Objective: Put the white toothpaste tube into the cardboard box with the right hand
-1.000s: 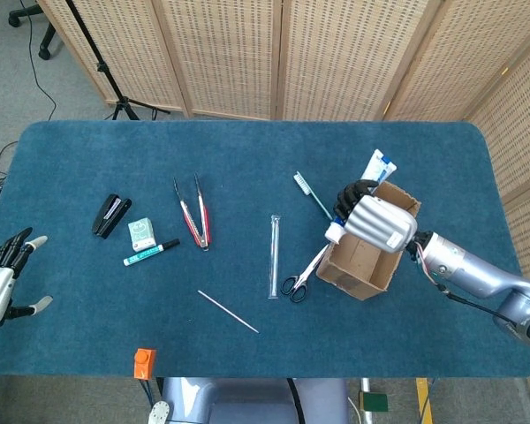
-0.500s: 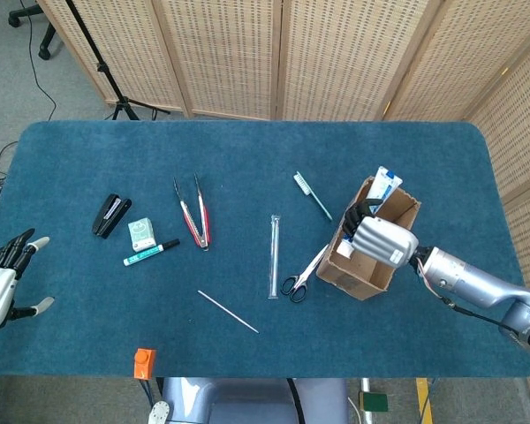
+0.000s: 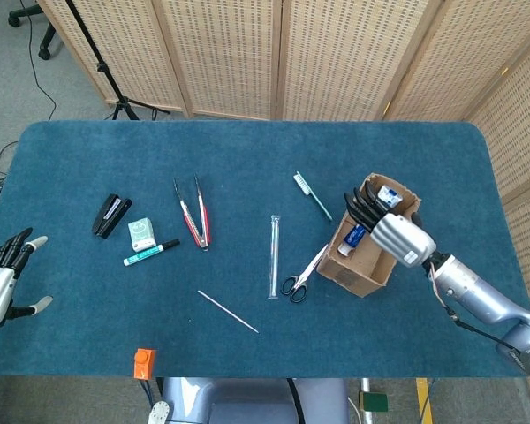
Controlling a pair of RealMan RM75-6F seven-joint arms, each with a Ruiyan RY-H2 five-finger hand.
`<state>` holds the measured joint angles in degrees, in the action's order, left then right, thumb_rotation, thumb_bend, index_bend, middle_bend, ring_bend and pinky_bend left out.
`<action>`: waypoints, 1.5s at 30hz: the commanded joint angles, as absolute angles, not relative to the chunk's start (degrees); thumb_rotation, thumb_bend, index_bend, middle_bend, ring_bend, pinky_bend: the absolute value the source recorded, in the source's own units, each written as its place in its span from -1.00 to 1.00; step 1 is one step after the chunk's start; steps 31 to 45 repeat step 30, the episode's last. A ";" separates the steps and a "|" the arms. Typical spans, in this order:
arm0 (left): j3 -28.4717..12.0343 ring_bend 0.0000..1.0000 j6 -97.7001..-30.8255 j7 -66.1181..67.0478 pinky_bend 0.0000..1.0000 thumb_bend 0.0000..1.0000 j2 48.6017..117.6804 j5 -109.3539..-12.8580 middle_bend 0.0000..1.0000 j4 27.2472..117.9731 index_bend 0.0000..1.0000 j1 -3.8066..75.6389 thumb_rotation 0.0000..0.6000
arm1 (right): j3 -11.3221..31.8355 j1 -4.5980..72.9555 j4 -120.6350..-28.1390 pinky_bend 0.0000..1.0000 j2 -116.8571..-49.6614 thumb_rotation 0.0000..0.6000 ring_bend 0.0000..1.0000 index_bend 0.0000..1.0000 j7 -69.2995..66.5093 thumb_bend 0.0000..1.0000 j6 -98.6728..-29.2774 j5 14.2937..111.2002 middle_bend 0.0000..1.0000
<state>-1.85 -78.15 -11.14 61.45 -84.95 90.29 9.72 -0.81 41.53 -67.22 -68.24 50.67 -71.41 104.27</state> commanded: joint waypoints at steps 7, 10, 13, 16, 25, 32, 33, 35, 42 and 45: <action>-1.76 -1.00 -79.27 -11.65 -0.76 -0.65 61.22 -85.59 -1.00 90.39 -0.71 9.28 1.00 | 3.04 35.95 -77.15 -0.84 -62.38 1.00 -1.00 -1.00 43.33 -0.98 -81.19 100.54 -1.00; -1.72 -1.00 -79.89 -11.68 -0.76 -0.66 61.19 -86.00 -1.00 90.31 -0.71 9.08 1.00 | 3.57 33.09 -79.62 -0.84 -61.55 1.00 -1.00 -1.00 35.89 -1.00 -83.17 96.80 -1.00; -1.87 -1.00 -81.21 -11.38 -0.76 -0.69 61.50 -86.57 -1.00 89.88 -0.80 8.74 1.00 | 3.49 29.77 -81.65 -0.84 -61.45 1.00 -1.00 -1.00 28.68 -1.00 -84.64 93.17 -1.00; -2.24 -1.00 -83.02 -10.86 -0.76 -0.84 62.30 -87.00 -1.00 88.91 -0.98 8.26 1.00 | 2.79 26.07 -83.59 -0.84 -61.95 1.00 -1.00 -1.00 21.10 -1.00 -86.24 90.23 -1.00; -3.03 -1.00 -87.99 -11.80 -0.76 -1.00 65.49 -88.85 -1.00 84.81 -1.00 7.10 1.00 | -0.41 16.55 -83.94 -0.84 -66.06 1.00 -1.00 -1.00 4.47 -1.00 -92.31 88.74 -1.00; -2.91 -1.00 -87.94 -12.97 -0.76 -1.00 65.72 -88.91 -1.00 84.01 -1.00 7.04 1.00 | -0.91 13.46 -82.05 -0.84 -68.94 1.00 -1.00 -1.00 3.37 -1.00 -94.53 88.65 -1.00; -2.91 -1.00 -87.94 -12.97 -0.76 -1.00 65.72 -88.91 -1.00 84.01 -1.00 7.04 1.00 | -0.91 13.46 -82.05 -0.84 -68.94 1.00 -1.00 -1.00 3.37 -1.00 -94.53 88.65 -1.00; -2.91 -1.00 -87.94 -12.97 -0.76 -1.00 65.72 -88.91 -1.00 84.01 -1.00 7.04 1.00 | -0.91 13.46 -82.05 -0.84 -68.94 1.00 -1.00 -1.00 3.37 -1.00 -94.53 88.65 -1.00; -2.91 -1.00 -87.94 -12.97 -0.76 -1.00 65.72 -88.91 -1.00 84.01 -1.00 7.04 1.00 | -0.91 13.46 -82.05 -0.84 -68.94 1.00 -1.00 -1.00 3.37 -1.00 -94.53 88.65 -1.00; -2.91 -1.00 -87.94 -12.97 -0.76 -1.00 65.72 -88.91 -1.00 84.01 -1.00 7.04 1.00 | -0.91 13.46 -82.05 -0.84 -68.94 1.00 -1.00 -1.00 3.37 -1.00 -94.53 88.65 -1.00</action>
